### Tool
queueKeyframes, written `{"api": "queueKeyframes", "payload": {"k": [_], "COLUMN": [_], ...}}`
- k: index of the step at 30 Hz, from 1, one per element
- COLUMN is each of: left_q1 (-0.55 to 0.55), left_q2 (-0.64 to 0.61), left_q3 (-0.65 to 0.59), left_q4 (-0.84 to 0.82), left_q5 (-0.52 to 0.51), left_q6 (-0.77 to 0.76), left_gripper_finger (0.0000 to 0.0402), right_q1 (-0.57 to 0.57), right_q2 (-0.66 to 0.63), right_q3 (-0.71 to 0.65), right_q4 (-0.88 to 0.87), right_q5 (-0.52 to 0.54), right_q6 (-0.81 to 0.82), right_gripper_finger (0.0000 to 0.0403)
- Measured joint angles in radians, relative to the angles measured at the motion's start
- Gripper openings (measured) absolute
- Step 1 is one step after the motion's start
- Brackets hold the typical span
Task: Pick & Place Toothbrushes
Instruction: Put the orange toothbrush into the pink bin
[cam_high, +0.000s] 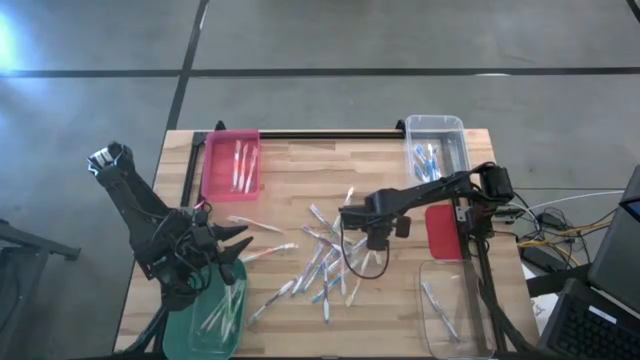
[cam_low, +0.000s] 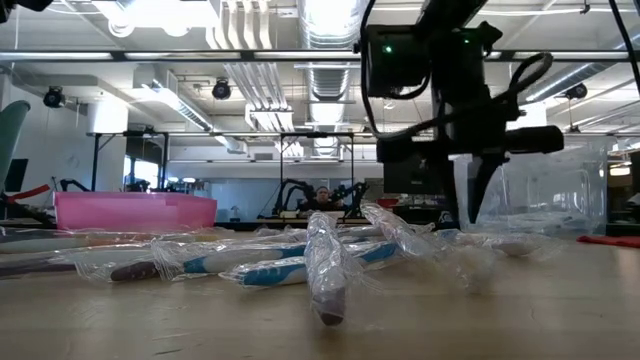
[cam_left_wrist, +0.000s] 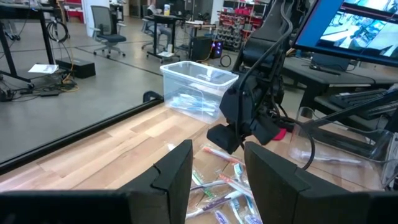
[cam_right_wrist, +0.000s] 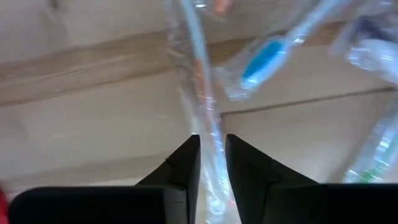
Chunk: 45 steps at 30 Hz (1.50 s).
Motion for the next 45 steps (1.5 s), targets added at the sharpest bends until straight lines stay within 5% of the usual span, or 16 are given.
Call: {"api": "queueKeyframes", "payload": {"k": [6,18,25,30,40,45], "left_q1": [0.000,0.000,-0.001,-0.001,-0.001,-0.001], "left_q2": [0.000,0.000,0.000,0.000,0.000,0.000], "left_q3": [0.000,0.000,0.000,0.000,0.000,0.000], "left_q4": [0.000,0.000,0.000,0.000,0.000,0.000], "left_q5": [0.000,0.000,0.000,0.000,0.000,0.000], "left_q6": [0.000,0.000,0.000,0.000,0.000,0.000], "left_gripper_finger": [0.0152,0.0152,0.0152,0.0152,0.0152,0.0152], "right_q1": [0.000,0.000,0.001,0.002,0.068,0.125], "right_q2": [0.000,-0.009,-0.009,-0.006,-0.029,-0.045], "right_q3": [-0.065,-0.167,-0.169,-0.146,-0.034,0.056], "right_q4": [0.069,0.223,0.220,0.183,-0.153,-0.169], "right_q5": [-0.004,0.000,0.014,0.015,0.052,0.070], "right_q6": [-0.018,-0.010,-0.003,0.092,0.193,0.362], "right_gripper_finger": [0.0067,0.0119,0.0071,0.0019,0.0016,0.0017]}}
